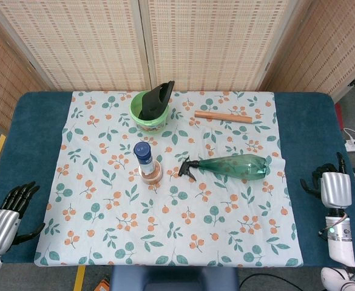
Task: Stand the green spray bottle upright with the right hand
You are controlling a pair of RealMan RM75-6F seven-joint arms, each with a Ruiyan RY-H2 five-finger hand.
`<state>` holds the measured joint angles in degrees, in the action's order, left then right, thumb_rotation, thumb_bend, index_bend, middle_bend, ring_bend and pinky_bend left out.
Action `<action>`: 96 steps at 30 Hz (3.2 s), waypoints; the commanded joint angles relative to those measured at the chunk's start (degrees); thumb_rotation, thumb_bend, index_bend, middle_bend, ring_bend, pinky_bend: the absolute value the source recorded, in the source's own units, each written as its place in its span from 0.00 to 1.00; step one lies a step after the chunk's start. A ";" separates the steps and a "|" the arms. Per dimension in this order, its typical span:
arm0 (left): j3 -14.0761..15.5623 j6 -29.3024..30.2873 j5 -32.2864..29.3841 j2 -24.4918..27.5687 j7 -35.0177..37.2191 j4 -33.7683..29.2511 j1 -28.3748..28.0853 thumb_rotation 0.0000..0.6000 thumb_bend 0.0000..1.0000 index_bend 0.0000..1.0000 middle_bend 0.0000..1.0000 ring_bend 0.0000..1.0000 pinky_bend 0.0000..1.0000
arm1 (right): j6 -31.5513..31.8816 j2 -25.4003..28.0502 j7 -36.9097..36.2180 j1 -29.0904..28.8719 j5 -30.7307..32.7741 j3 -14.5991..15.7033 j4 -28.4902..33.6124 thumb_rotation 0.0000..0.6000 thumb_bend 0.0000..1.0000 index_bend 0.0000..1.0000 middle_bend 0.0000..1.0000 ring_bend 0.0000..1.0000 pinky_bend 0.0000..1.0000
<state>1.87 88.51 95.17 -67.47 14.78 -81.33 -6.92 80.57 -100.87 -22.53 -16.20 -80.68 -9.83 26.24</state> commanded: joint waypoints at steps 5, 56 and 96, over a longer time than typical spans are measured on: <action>0.02 0.15 0.02 0.03 -0.07 -0.11 0.06 1.00 0.23 0.00 0.00 0.00 0.00 | 0.10 -0.03 0.06 0.00 0.03 -0.06 -0.05 1.00 0.20 0.92 0.67 0.40 0.05; -0.58 1.20 -0.83 1.98 3.38 -0.32 0.46 1.00 0.22 0.00 0.00 0.00 0.00 | -22.41 8.08 60.35 -23.37 8.01 -2.05 41.13 1.00 0.00 0.24 0.26 0.00 0.00; -0.32 0.60 -0.51 2.63 6.47 0.32 0.22 1.00 0.22 0.00 0.00 0.00 0.00 | -30.21 -5.35 53.98 -31.57 16.38 -4.76 24.61 1.00 0.00 0.17 0.23 0.04 0.11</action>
<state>1.54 89.10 94.65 -64.85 21.26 -81.01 -6.69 50.74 -105.68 31.22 -47.35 -64.71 -14.34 51.50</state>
